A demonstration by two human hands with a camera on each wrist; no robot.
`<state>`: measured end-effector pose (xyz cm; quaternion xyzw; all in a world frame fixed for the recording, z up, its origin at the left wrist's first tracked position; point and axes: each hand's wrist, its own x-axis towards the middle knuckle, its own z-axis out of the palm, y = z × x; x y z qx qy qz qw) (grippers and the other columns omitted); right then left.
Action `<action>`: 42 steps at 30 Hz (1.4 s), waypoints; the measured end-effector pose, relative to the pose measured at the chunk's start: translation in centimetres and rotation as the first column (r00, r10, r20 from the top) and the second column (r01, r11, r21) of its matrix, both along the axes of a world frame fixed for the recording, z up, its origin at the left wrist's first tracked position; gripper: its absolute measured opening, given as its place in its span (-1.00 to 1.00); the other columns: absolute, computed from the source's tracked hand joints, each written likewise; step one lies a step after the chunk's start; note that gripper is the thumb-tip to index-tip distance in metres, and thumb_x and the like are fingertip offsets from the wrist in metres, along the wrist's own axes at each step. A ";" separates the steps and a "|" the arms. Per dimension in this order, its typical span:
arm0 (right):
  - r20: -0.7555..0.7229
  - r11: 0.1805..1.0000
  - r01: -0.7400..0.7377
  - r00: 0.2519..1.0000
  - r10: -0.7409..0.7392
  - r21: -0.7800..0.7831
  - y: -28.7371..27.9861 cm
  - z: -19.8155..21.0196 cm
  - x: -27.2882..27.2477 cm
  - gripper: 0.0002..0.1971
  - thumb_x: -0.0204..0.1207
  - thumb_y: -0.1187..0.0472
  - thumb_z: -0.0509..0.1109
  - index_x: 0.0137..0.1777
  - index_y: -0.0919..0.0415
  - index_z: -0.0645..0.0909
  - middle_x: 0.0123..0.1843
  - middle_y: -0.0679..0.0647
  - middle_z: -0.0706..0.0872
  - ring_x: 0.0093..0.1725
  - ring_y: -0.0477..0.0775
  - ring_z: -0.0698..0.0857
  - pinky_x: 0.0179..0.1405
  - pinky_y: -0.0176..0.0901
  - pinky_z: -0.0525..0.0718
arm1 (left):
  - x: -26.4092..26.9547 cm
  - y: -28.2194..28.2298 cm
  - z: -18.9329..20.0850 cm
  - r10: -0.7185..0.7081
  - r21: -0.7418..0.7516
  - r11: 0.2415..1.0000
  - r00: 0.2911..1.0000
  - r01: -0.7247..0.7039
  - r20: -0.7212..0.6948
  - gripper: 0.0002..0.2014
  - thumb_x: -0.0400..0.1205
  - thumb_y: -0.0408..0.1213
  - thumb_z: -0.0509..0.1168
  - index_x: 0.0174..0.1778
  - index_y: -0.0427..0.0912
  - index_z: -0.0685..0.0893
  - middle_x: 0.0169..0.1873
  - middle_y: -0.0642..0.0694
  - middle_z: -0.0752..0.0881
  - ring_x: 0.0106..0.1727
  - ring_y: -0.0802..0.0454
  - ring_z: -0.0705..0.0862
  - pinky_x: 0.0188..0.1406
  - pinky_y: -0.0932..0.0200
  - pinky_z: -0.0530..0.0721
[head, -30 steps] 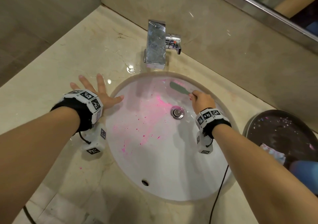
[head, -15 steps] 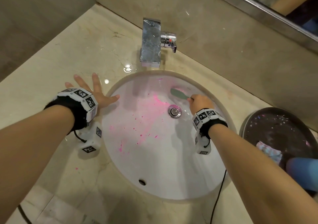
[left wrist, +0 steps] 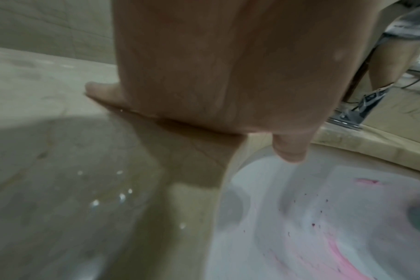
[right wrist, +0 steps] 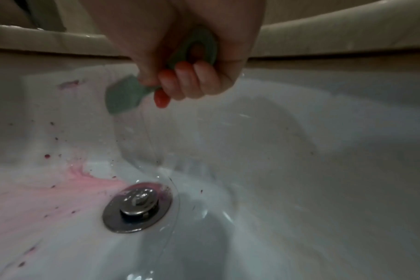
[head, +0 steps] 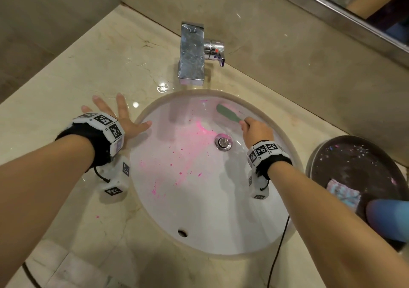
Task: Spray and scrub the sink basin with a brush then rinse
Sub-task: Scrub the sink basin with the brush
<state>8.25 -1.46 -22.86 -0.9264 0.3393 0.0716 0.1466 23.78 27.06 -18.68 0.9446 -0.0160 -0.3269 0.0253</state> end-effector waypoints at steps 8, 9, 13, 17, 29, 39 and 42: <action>-0.142 0.978 0.163 0.979 -0.145 0.130 -0.1 -1.0 -0.6 -0.71 0.65 0.10 0.19 -0.16 0.26 0.62 -0.25 0.18 0.62 -0.21 0.24 0.59 -0.20 -0.07 0.58 | -0.1 -0.2 0.5 -0.003 0.011 1.000 1.000 0.004 -0.022 0.06 0.43 0.44 0.15 0.58 0.15 -0.44 0.54 -0.23 -0.52 0.54 -0.49 -0.39 0.48 -0.44 -0.23; -0.063 0.978 0.149 0.988 -0.141 0.148 0.1 -1.0 -0.5 -0.69 0.66 0.09 0.17 -0.17 0.27 0.62 -0.26 0.19 0.64 -0.21 0.25 0.60 -0.21 -0.06 0.58 | -0.1 -0.2 0.6 -0.004 0.014 1.000 1.000 0.004 -0.021 0.06 0.43 0.44 0.15 0.58 0.15 -0.44 0.54 -0.23 -0.52 0.54 -0.49 -0.39 0.48 -0.43 -0.23; 0.083 0.987 0.098 0.991 -0.109 0.129 0.6 -0.4 -0.2 -0.66 0.69 0.04 0.10 -0.12 0.24 0.60 -0.19 0.21 0.70 -0.18 0.29 0.65 -0.17 0.05 0.64 | -0.1 -0.1 0.8 0.000 0.014 1.000 1.000 0.000 -0.019 0.05 0.45 0.42 0.16 0.58 0.15 -0.44 0.54 -0.23 -0.52 0.54 -0.49 -0.40 0.48 -0.42 -0.24; -0.091 0.985 0.141 0.987 -0.132 0.103 0.5 -0.9 -0.6 -0.70 0.68 0.08 0.14 -0.21 0.22 0.53 -0.24 0.20 0.60 -0.24 0.27 0.57 -0.30 -0.08 0.52 | -0.2 -0.2 0.8 -0.011 0.011 1.000 1.000 0.012 -0.015 0.06 0.44 0.43 0.16 0.59 0.14 -0.42 0.55 -0.24 -0.51 0.54 -0.50 -0.39 0.48 -0.43 -0.24; -0.090 0.988 0.119 0.990 -0.110 0.102 -0.1 -0.5 -0.7 -0.65 0.68 0.06 0.15 -0.12 0.29 0.64 -0.24 0.17 0.62 -0.26 0.20 0.57 -0.32 -0.11 0.49 | -0.2 -0.2 1.2 -0.021 0.031 0.999 1.000 0.021 -0.019 0.05 0.45 0.44 0.14 0.58 0.14 -0.43 0.55 -0.25 -0.50 0.55 -0.50 -0.37 0.49 -0.42 -0.22; -0.025 0.959 0.195 0.981 -0.194 0.208 0.2 -1.1 -0.6 -0.67 0.66 0.09 0.18 -0.12 0.30 0.65 -0.25 0.16 0.64 -0.26 0.19 0.58 -0.29 -0.16 0.47 | -0.1 -0.2 0.8 -0.025 0.039 0.999 1.000 0.026 -0.003 0.08 0.41 0.46 0.15 0.58 0.13 -0.44 0.55 -0.26 -0.50 0.55 -0.52 -0.35 0.48 -0.44 -0.21; -0.125 0.921 0.243 0.969 -0.214 0.304 0.3 -1.5 -0.3 -0.68 0.63 0.08 0.24 -0.14 0.31 0.69 -0.34 0.15 0.61 -0.31 0.16 0.56 -0.27 -0.19 0.45 | -0.1 -0.2 0.7 -0.025 0.039 0.999 1.000 0.025 -0.005 0.08 0.41 0.46 0.15 0.58 0.13 -0.44 0.55 -0.26 -0.50 0.55 -0.51 -0.35 0.48 -0.44 -0.20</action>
